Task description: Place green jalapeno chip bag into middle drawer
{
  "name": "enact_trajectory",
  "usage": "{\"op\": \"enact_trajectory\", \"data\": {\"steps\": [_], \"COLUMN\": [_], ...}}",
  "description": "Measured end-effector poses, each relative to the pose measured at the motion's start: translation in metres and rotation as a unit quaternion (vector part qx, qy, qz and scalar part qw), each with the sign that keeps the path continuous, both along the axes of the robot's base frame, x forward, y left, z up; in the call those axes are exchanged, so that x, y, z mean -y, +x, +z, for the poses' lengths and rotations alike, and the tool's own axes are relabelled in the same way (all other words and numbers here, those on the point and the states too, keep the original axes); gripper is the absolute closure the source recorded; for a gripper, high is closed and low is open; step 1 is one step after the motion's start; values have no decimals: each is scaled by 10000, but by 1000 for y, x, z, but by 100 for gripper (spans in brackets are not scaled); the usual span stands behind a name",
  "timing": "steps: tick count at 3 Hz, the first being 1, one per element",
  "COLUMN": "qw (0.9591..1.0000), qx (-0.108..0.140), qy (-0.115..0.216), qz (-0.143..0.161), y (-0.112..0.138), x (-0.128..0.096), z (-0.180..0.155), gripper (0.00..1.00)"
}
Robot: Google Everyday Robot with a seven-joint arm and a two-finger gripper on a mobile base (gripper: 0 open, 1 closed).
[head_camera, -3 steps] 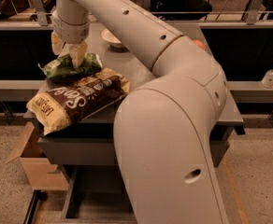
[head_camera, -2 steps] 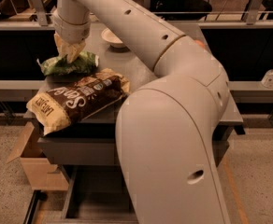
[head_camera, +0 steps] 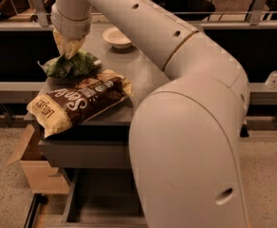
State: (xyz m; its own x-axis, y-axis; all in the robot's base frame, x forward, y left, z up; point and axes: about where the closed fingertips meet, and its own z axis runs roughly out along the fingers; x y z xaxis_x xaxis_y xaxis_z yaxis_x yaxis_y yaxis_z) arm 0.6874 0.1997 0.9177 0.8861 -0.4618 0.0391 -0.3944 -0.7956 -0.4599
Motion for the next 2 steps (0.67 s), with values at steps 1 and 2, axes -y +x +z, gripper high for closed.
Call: {"op": "enact_trajectory", "data": {"steps": [1, 2], "qw": [9995, 9970], "qx": [329, 691], "qy": [-35, -256], "qz": [9, -237], "y": [-17, -64], "x": [11, 48], "z": [30, 73], "gripper": [100, 100]}}
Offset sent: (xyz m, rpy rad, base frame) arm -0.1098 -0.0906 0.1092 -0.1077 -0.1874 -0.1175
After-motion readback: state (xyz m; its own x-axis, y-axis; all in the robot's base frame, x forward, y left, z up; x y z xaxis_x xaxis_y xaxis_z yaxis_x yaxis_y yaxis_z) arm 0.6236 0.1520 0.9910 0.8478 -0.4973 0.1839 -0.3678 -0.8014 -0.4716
